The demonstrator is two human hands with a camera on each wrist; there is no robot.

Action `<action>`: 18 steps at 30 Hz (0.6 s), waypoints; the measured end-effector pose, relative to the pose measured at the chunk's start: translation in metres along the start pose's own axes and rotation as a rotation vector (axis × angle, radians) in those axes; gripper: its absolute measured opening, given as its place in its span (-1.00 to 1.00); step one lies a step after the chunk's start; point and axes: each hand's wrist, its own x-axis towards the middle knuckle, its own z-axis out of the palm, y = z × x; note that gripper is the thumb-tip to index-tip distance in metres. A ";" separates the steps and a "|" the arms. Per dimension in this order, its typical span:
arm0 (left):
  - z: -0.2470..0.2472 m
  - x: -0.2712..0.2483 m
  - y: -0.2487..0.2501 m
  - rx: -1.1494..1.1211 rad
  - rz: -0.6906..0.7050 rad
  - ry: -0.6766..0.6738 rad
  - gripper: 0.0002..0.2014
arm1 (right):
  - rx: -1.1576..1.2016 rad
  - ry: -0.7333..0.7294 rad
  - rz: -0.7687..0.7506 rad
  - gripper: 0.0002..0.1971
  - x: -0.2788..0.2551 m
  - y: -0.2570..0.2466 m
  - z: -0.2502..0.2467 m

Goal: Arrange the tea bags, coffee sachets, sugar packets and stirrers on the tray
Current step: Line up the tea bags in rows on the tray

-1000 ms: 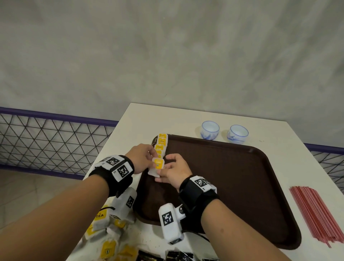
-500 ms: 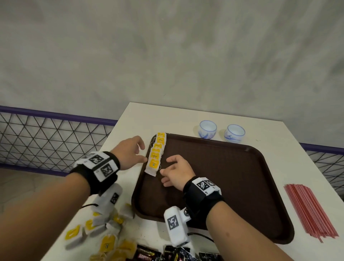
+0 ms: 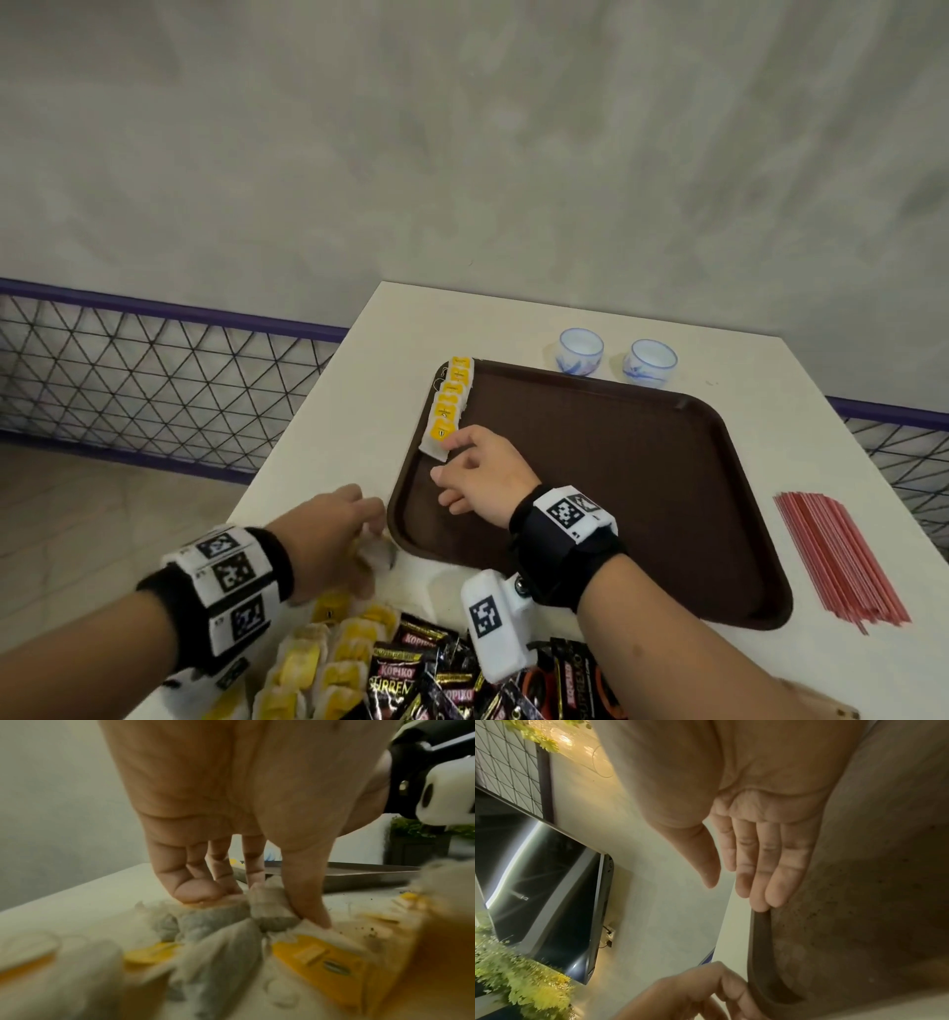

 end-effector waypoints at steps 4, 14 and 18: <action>0.000 -0.002 0.001 0.030 0.042 0.073 -0.79 | -0.038 -0.021 -0.018 -0.77 -0.015 -0.001 0.004; -0.011 -0.030 -0.026 -0.247 -0.010 0.288 -0.69 | -0.605 -0.169 -0.119 -0.70 -0.039 0.006 0.044; -0.009 -0.034 -0.047 -0.250 -0.164 0.269 -0.71 | -0.868 -0.220 -0.071 -0.63 -0.044 0.002 0.064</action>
